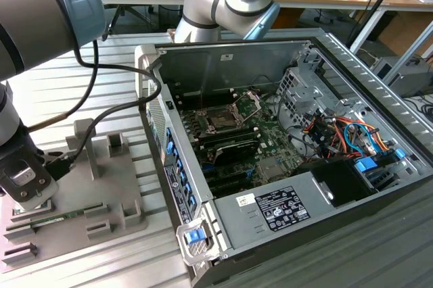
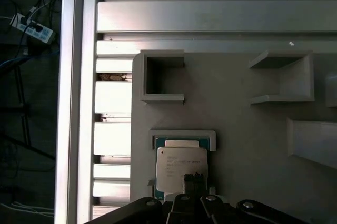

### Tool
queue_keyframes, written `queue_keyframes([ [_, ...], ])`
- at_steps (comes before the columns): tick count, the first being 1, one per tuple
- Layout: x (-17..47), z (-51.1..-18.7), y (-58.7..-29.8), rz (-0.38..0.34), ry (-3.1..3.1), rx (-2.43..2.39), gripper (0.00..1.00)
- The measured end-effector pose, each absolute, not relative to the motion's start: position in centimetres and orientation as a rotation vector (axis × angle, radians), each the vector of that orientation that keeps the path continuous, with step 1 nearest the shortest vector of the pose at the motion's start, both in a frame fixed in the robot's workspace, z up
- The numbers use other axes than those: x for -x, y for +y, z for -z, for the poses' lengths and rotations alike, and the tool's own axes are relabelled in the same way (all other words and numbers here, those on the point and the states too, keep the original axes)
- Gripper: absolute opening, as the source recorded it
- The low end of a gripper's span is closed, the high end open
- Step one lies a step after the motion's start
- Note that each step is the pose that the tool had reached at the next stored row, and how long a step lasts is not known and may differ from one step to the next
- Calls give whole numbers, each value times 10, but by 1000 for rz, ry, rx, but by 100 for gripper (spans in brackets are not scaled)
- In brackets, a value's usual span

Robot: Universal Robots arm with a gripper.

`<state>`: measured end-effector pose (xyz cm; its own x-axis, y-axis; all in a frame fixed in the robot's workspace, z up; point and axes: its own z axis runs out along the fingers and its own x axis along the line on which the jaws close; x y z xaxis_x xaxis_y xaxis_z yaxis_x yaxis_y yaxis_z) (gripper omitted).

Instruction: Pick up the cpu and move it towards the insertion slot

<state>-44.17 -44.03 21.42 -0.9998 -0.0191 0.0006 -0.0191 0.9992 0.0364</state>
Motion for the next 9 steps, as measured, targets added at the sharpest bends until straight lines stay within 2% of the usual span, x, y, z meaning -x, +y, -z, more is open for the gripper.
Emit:
queue_keyframes([
  [9, 442, -213, -440, 57, -3140, -30, 11],
])
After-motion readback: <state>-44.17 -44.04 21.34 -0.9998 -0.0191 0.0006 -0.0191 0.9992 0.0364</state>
